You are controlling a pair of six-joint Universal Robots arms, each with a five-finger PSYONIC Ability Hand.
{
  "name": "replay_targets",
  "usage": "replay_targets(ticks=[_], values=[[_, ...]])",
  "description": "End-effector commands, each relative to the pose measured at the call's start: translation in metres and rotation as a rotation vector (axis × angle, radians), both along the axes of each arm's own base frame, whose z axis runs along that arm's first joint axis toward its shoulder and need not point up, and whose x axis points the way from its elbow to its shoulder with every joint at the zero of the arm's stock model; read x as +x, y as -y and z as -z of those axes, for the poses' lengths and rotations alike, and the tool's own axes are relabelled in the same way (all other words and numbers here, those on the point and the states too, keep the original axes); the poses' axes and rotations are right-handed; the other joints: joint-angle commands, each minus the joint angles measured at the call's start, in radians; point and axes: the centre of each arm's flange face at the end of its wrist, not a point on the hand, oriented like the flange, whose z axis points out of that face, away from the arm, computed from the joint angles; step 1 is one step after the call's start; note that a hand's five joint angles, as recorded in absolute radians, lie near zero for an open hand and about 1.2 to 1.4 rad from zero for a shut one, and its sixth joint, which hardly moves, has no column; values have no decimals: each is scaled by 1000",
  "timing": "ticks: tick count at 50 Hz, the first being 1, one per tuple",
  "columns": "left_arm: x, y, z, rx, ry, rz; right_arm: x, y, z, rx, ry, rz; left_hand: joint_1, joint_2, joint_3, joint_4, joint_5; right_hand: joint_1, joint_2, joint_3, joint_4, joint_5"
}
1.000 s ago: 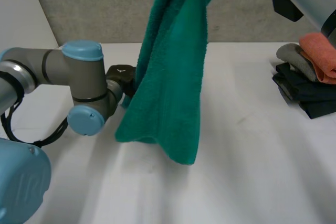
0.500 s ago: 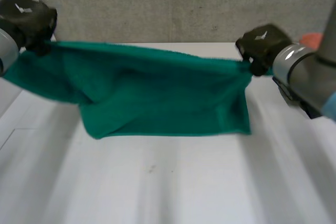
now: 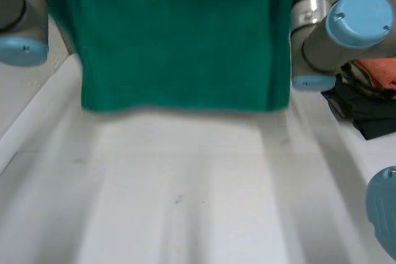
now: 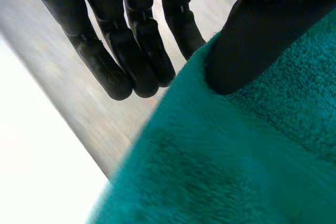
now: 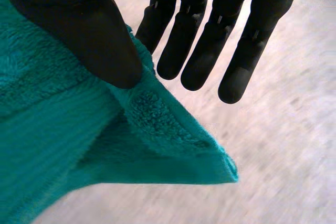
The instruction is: Fold the laundry.
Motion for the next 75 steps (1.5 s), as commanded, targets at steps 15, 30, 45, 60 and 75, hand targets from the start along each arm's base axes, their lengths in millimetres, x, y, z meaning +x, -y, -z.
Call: replay_targets(ticks=[15, 30, 45, 60, 75], values=[[10, -27, 145, 393, 102, 31, -14, -28, 112, 469, -293, -189, 216, 200, 207, 197, 247, 271, 221, 207, 198, 222], [31, -125, 223, 888, 481, 27, -71, -104, 143, 942, -657, -154, 216, 200, 207, 197, 247, 271, 221, 207, 198, 222], [44, -188, 213, 1190, 798, 133, -109, -181, 137, 1161, -1145, -191, 216, 200, 207, 197, 247, 271, 221, 207, 198, 222], [-4, -64, 163, 625, 646, -53, -55, -77, 131, 755, -830, 19, 216, 200, 207, 197, 247, 271, 221, 207, 198, 222], [9, -27, -18, -50, 145, -139, -42, -37, -41, 51, -248, 141, 216, 200, 207, 197, 247, 271, 221, 207, 198, 222]])
